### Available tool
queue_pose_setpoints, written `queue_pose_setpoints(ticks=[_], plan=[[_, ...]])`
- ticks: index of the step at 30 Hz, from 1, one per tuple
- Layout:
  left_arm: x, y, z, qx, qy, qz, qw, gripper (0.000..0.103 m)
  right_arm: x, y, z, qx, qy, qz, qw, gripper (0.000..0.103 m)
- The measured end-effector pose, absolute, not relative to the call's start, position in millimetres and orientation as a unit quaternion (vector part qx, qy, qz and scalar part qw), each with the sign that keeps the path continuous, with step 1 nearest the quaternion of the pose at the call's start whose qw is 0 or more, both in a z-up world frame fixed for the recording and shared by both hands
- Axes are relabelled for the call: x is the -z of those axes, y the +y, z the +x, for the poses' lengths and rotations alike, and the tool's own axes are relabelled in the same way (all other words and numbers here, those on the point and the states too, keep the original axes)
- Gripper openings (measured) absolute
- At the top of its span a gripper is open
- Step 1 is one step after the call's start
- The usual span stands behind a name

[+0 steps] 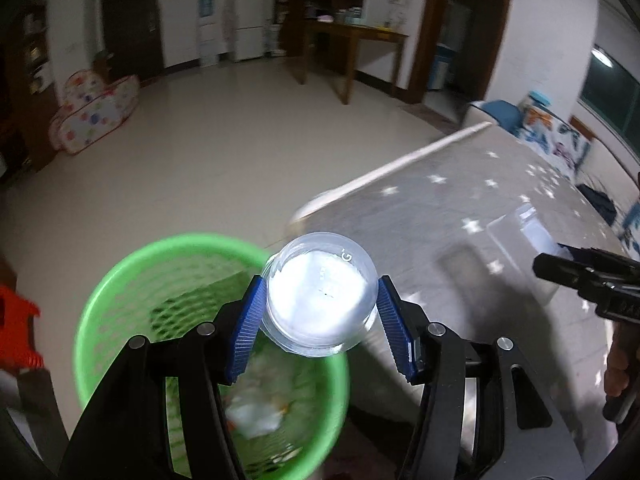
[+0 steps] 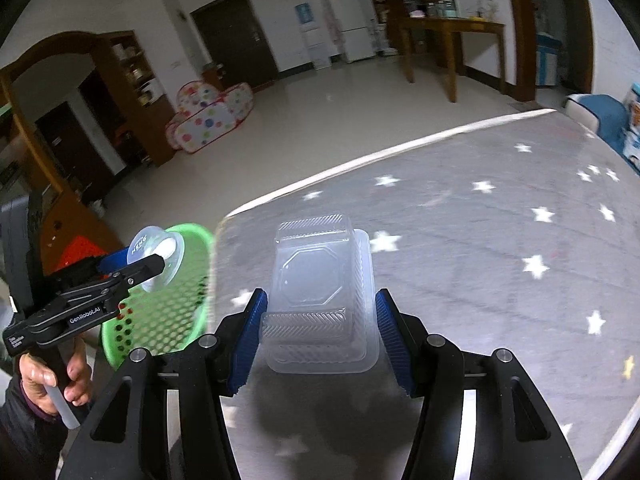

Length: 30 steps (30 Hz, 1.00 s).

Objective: Collect trash
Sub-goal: 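Carry the lid and clear box over the wastebasket and open both grippers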

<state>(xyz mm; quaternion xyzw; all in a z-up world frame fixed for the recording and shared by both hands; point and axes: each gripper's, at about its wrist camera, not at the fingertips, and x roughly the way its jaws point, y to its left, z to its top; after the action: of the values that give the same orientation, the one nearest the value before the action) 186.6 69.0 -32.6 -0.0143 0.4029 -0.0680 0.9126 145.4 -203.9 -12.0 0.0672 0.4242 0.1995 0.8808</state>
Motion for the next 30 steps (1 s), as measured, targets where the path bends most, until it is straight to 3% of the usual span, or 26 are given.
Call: queue_pose_setpoints(ticks=[8, 26, 30], plan=[[55.4, 146.5, 158.0, 0.002, 0.426, -0.041, 0.904, 0.056, 11.9, -133.6, 137.5, -0.248, 0.430, 0.048, 0.867, 0.054], [102.6, 188.8, 136.7, -0.040, 0.482, -0.081, 0.871, 0.057, 37.3, -36.3, 150.6, -0.309, 0.456, 0.016, 0.834, 0.054], [104.3, 194.7, 133.6, -0.046, 0.484, -0.094, 0.869, 0.064, 46.5, -23.5, 155.4, -0.313, 0.464, 0.015, 0.828, 0.054]])
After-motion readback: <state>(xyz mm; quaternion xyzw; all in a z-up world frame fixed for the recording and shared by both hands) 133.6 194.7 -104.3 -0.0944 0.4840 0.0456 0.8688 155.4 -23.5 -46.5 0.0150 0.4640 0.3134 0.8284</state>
